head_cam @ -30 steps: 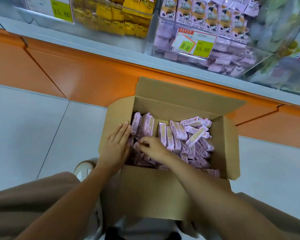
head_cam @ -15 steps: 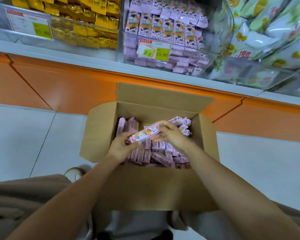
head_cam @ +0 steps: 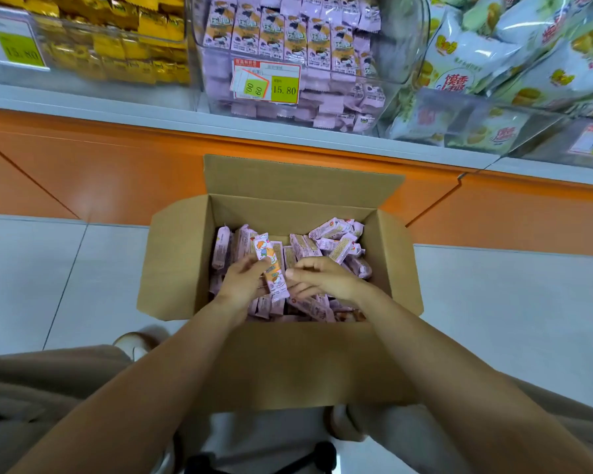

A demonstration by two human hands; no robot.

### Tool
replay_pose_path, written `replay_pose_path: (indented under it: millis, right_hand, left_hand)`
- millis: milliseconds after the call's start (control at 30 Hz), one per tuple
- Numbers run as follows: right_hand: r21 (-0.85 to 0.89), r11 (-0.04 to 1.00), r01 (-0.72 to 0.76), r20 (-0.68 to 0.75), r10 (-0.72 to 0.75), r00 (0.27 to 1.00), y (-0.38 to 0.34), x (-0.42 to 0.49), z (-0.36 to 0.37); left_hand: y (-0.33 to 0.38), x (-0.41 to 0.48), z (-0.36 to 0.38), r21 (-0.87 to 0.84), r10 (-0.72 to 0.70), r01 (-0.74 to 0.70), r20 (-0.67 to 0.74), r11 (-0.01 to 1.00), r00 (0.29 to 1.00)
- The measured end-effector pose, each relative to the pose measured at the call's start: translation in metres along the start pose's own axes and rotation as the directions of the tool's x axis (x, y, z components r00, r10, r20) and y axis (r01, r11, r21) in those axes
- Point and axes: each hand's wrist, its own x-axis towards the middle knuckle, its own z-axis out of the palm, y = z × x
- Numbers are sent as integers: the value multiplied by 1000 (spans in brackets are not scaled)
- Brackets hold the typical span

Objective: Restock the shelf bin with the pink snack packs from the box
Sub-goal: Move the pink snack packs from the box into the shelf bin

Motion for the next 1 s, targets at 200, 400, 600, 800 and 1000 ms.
replay_pose_path:
  millis: [200, 400, 600, 800, 1000]
  right_hand:
    - [-605, 742, -289, -317, 109, 942, 56, 33, -10]
    - [-720, 610, -331, -291, 167, 942, 67, 43, -14]
    - [-137, 976, -167, -191, 140, 972, 40, 25, -29]
    - [217, 976, -9, -57, 22, 998, -4, 1, -9]
    - [220, 967, 130, -128, -103, 986, -21, -23, 11]
  left_hand:
    - [-14, 21, -17, 198, -31, 39, -43, 979, 999]
    - [-26, 26, -21, 218, -64, 76, -63, 973, 996]
    - [-22, 23, -14, 171, -91, 101, -66, 980, 994]
    - [-7, 3, 0, 87, -119, 124, -57, 989, 991]
    - [14, -36, 4, -51, 37, -37, -6, 998, 999]
